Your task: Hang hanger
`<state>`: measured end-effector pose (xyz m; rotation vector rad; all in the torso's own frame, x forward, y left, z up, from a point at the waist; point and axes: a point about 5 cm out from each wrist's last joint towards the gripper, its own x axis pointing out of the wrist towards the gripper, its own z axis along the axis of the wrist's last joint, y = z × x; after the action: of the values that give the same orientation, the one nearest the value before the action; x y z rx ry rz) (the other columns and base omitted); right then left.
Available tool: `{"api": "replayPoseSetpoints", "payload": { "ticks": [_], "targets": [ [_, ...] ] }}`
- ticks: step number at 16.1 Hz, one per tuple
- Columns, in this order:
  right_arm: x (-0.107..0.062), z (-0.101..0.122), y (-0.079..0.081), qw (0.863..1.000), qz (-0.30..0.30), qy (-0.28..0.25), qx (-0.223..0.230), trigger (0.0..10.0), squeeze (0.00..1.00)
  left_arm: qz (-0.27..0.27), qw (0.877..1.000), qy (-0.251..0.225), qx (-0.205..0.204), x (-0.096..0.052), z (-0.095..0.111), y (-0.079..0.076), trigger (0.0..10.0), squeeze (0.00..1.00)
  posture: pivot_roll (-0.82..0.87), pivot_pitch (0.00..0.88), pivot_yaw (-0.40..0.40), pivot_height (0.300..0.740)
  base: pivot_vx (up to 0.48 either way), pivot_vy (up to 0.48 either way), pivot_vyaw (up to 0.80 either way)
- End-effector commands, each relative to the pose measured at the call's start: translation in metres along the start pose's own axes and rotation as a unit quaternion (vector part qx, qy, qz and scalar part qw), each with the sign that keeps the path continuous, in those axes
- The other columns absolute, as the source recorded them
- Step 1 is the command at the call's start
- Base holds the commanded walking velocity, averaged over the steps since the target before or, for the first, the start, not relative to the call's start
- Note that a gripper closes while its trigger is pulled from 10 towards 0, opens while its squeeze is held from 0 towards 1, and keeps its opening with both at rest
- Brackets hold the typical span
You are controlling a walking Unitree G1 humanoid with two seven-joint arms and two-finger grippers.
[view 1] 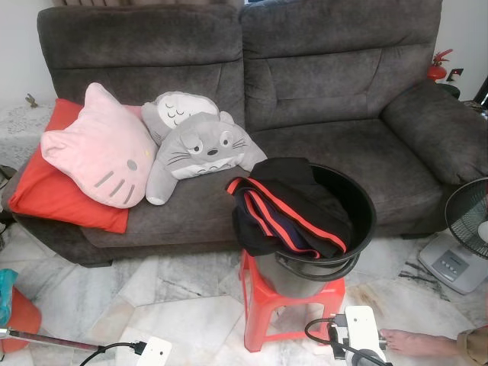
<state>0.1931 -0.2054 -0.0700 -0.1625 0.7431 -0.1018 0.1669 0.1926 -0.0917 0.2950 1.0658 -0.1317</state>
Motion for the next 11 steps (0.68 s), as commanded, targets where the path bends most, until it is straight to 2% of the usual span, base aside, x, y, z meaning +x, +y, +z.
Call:
{"api": "replayPoseSetpoints", "payload": {
  "ticks": [1, 7, 9, 10, 11],
  "targets": [
    [0.000, -0.001, 0.002, 1.000, 0.006, 0.008, -0.004, 10.0, 0.00, -0.002, 1.000, 0.004, 0.018, 0.000, -0.002, 0.002, 10.0, 0.00, -0.01, 0.000, 0.026, 0.740, 0.000, 0.000, 0.00],
    [0.000, -0.002, 0.002, 1.000, 0.012, 0.009, 0.005, 10.0, 0.00, -0.003, 1.000, 0.004, 0.018, 0.000, -0.002, 0.001, 10.0, 0.00, -0.01, 0.000, 0.023, 0.740, 0.000, 0.000, 0.00],
    [0.000, -0.006, 0.003, 0.999, 0.014, 0.031, 0.018, 10.0, 0.00, -0.004, 1.000, 0.004, 0.020, 0.000, -0.003, 0.001, 10.0, 0.00, -0.01, 0.000, 0.023, 0.740, 0.000, 0.000, 0.00],
    [-0.001, -0.011, 0.005, 0.997, 0.026, 0.057, 0.039, 10.0, 0.00, -0.004, 1.000, 0.004, 0.020, 0.000, -0.003, 0.001, 10.0, 0.00, -0.01, 0.000, 0.023, 0.740, 0.000, 0.000, 0.00],
    [-0.001, -0.015, 0.005, 0.995, 0.039, 0.085, 0.019, 10.0, 0.00, -0.004, 1.000, 0.004, 0.020, 0.000, -0.003, 0.001, 10.0, 0.00, -0.01, 0.000, 0.021, 0.740, 0.000, 0.000, 0.00]
  ]
}}
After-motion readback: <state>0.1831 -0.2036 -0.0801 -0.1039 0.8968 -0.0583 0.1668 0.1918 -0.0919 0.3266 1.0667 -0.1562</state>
